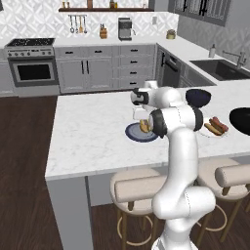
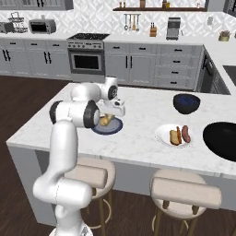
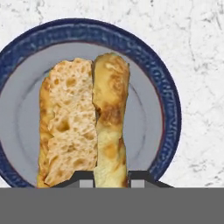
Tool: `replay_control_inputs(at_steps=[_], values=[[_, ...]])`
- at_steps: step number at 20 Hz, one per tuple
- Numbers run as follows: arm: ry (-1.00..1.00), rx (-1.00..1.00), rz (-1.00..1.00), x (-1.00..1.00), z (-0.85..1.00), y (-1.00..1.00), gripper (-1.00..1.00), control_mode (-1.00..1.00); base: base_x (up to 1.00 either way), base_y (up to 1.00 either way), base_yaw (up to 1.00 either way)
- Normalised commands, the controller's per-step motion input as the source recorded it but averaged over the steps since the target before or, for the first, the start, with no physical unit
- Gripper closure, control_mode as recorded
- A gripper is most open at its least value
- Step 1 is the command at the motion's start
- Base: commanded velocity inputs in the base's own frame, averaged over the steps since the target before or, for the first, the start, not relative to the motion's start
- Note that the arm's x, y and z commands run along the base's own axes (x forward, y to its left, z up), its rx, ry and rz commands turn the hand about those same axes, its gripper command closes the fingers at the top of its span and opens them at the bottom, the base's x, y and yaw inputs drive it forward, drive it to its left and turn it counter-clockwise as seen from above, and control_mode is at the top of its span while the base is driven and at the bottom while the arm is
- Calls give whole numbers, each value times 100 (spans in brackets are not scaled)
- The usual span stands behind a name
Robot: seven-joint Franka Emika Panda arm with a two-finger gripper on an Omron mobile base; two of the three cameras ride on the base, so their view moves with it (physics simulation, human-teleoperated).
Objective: Place one bun and one sausage from the bowl on each plate.
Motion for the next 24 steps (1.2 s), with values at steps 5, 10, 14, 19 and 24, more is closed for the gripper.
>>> replay_control_inputs(at_steps=[5,10,14,19,24], values=[[0,0,0,37,-40,-2,100,-100,0,0,0],[0,0,0,1,-3,0,-100,-100,0,0,0],[0,0,0,-21,0,0,-100,-100,0,0,0],[-3,0,0,-82,0,0,-100,-100,0,0,0],[-36,1,1,-38,2,0,-100,-100,0,0,0]])
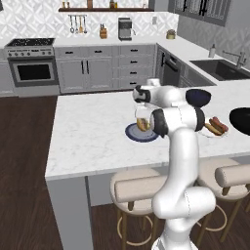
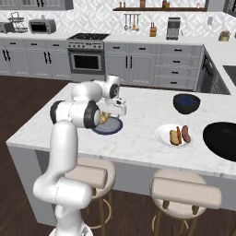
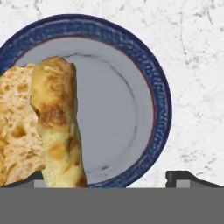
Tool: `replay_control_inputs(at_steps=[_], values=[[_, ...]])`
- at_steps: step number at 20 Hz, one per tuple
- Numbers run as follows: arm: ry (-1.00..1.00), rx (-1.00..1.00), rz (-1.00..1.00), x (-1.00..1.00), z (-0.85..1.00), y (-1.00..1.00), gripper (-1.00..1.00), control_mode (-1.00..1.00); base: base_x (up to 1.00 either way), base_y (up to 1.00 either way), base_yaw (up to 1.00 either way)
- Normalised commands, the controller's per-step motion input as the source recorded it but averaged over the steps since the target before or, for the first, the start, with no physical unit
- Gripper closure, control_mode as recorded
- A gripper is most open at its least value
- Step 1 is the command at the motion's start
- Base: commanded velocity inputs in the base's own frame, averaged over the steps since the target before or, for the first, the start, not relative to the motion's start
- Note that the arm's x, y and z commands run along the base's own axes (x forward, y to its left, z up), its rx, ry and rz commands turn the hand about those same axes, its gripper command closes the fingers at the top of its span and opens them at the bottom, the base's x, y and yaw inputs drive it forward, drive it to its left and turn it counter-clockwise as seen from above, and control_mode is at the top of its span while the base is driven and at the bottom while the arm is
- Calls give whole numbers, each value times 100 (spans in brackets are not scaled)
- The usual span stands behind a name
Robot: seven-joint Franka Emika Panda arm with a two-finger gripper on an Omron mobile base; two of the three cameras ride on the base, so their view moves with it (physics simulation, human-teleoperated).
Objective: Place one bun and one sausage from the bowl on each plate.
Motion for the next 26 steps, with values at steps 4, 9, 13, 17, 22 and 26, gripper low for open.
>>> replay_control_inputs(at_steps=[4,9,13,17,22,26], values=[[-53,8,1,-2,1,-4,-100,-100,0,0,0],[-60,9,0,4,0,-8,-100,-100,0,0,0],[-57,2,0,3,-7,0,-100,-100,0,0,0],[-48,0,0,-1,-20,0,-100,-100,0,0,0],[-33,0,-1,10,-14,-15,-100,-100,0,0,0],[-11,0,-1,5,-17,-42,-100,-100,0,0,0]])
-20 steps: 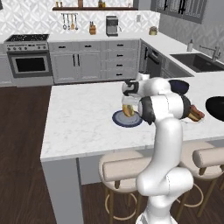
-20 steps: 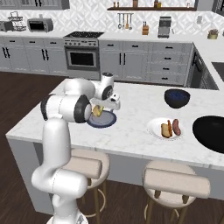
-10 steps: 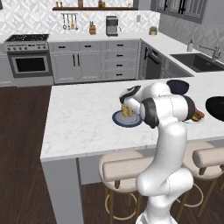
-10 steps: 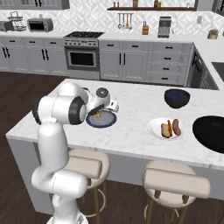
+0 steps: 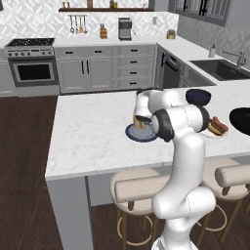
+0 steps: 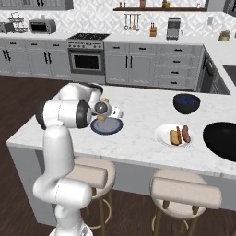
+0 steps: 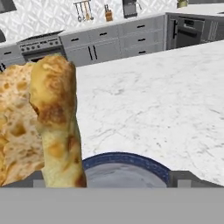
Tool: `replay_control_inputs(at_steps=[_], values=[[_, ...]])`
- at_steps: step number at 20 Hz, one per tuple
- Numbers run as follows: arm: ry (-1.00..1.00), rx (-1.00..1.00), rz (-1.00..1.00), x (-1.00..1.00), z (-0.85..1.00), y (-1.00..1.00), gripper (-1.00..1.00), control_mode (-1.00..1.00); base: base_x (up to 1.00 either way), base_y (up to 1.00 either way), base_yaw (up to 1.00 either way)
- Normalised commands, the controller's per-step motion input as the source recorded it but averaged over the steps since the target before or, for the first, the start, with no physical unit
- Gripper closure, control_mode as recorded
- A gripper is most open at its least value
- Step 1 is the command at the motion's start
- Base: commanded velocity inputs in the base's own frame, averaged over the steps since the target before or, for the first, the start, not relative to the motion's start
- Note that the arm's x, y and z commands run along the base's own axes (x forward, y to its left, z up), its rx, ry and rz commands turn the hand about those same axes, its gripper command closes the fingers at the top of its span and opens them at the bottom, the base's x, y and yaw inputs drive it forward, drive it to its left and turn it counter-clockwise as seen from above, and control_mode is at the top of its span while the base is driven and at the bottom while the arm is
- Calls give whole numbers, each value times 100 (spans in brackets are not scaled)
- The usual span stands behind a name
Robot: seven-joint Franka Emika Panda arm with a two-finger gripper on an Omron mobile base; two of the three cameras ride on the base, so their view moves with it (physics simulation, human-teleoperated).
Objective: Place one bun and one sausage from the bowl on each plate.
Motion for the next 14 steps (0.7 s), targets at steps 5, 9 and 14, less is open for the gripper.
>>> replay_control_inputs(at_steps=[5,9,14], values=[[-1,0,0,-4,-44,-34,-100,-100,0,0,0],[0,-3,0,-21,-59,-15,-100,-100,0,0,0],[0,-1,0,-22,-18,-38,-100,-100,0,0,0]])
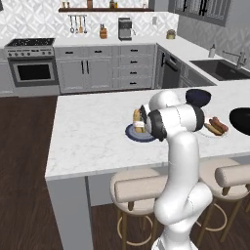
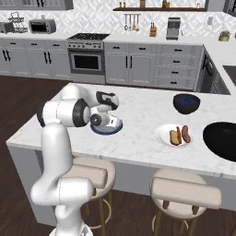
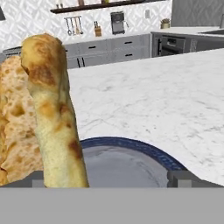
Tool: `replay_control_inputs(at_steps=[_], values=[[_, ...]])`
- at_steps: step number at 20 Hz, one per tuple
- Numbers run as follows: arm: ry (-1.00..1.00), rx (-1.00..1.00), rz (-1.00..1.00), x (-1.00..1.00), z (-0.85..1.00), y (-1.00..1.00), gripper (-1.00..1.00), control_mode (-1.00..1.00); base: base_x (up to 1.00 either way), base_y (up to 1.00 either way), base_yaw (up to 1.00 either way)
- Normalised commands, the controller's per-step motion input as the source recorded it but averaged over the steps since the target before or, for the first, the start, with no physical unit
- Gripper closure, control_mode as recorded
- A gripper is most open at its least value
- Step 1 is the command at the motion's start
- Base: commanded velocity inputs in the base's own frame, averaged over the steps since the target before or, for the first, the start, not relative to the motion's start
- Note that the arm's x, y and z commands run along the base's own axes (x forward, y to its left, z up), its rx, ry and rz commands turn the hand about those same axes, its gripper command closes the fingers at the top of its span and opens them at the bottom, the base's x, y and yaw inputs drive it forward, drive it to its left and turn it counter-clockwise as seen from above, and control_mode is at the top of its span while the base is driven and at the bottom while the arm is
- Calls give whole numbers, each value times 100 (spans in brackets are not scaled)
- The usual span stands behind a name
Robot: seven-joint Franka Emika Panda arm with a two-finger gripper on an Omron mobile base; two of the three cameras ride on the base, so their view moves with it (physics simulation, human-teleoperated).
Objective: Place one bun and one sausage from the bowl on each plate.
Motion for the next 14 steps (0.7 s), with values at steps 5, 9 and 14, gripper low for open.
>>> replay_control_inputs(at_steps=[5,9,14], values=[[0,5,0,-10,90,-45,-100,-100,0,0,0],[1,2,0,-12,73,-4,-100,-100,0,0,0],[1,0,0,0,-17,-13,-100,-100,0,0,0]])
